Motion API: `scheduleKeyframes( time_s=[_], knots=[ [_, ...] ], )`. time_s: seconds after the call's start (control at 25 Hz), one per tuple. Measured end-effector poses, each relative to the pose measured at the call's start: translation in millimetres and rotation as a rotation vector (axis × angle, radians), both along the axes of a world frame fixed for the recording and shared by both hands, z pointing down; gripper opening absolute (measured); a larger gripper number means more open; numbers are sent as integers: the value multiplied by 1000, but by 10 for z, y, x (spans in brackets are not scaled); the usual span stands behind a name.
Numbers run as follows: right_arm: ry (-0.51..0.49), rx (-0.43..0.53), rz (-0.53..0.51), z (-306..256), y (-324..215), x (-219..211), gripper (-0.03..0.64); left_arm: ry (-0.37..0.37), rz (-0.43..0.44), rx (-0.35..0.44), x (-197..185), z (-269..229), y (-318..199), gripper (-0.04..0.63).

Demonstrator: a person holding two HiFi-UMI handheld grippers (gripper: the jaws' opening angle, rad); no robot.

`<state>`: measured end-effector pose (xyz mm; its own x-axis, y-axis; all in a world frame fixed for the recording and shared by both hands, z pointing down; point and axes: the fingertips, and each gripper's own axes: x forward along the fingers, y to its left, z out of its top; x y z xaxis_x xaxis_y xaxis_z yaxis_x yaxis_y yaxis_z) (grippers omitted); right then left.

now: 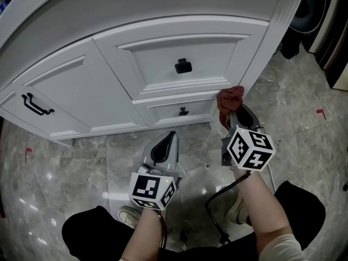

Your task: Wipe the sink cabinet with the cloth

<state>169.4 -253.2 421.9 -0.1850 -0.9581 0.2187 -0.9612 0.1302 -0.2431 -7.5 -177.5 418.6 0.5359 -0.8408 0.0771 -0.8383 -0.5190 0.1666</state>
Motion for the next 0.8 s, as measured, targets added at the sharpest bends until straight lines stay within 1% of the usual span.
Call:
scheduleKeyframes(
  time_s=[0.08, 0.16, 0.28, 0.44, 0.48, 0.64, 0.8],
  knots=[
    [1, 1, -8, 35, 53, -69, 87, -6, -5, -10, -57, 67, 34, 0],
    [-2, -9, -41, 122, 99, -257, 89, -10, -16, -23, -148, 135, 60, 0],
    [3, -26, -130, 270, 150, -729, 89, -17, -52, -29, -341, 178, 78, 0],
    [17, -31, -270, 380, 202, -1435, 87, -86, -138, 13, -664, 126, 65, 0],
    [16, -35, -304, 414, 217, -1602, 87, -89, -152, 18, -739, 121, 63, 0],
    [15, -52, -390, 539, 210, -2122, 89, -40, -182, 2, -968, 156, 47, 0],
    [-9, -82, -405, 646, 151, -2414, 88, -36, -205, -8, -1139, 208, 38, 0]
  ],
)
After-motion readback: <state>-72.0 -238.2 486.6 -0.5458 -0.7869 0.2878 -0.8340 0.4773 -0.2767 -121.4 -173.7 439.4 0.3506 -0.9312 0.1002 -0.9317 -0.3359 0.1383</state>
